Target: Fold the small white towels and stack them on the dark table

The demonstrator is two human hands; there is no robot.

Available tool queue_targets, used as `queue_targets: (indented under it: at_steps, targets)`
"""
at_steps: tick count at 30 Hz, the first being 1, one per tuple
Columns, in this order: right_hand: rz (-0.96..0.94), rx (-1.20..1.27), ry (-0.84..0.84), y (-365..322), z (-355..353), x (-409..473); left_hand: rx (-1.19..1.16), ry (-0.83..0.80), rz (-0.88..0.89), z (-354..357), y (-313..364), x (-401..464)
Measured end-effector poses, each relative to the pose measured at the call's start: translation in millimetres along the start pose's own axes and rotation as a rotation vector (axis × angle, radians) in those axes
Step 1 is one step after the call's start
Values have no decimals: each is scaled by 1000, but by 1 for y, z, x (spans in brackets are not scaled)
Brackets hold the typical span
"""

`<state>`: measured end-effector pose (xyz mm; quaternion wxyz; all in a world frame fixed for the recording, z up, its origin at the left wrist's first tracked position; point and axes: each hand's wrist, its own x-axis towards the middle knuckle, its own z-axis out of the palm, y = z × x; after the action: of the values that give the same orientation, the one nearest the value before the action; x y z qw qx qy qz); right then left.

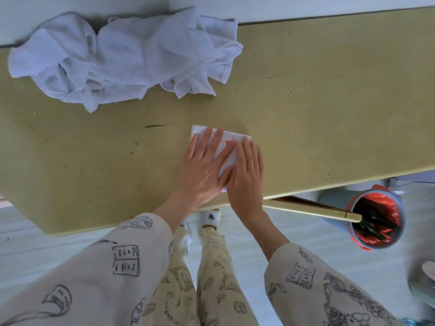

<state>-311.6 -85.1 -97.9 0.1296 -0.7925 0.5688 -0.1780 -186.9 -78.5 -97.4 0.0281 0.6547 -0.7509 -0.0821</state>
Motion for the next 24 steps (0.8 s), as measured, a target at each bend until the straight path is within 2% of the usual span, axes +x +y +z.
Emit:
queue_targets:
  at_steps: [7, 11, 20, 24]
  targets:
    - [28, -229, -145, 12, 1, -5, -30, 28, 37, -3, -7, -2]
    - [50, -256, -177, 10, 0, -5, -17, 11, 14, -7, -26, -12]
    - [104, -309, -304, -1, -13, -1, -32, -182, -53, -21, -29, -13]
    - [127, -293, -249, -17, -32, 22, -105, -303, -40, -36, -30, -6]
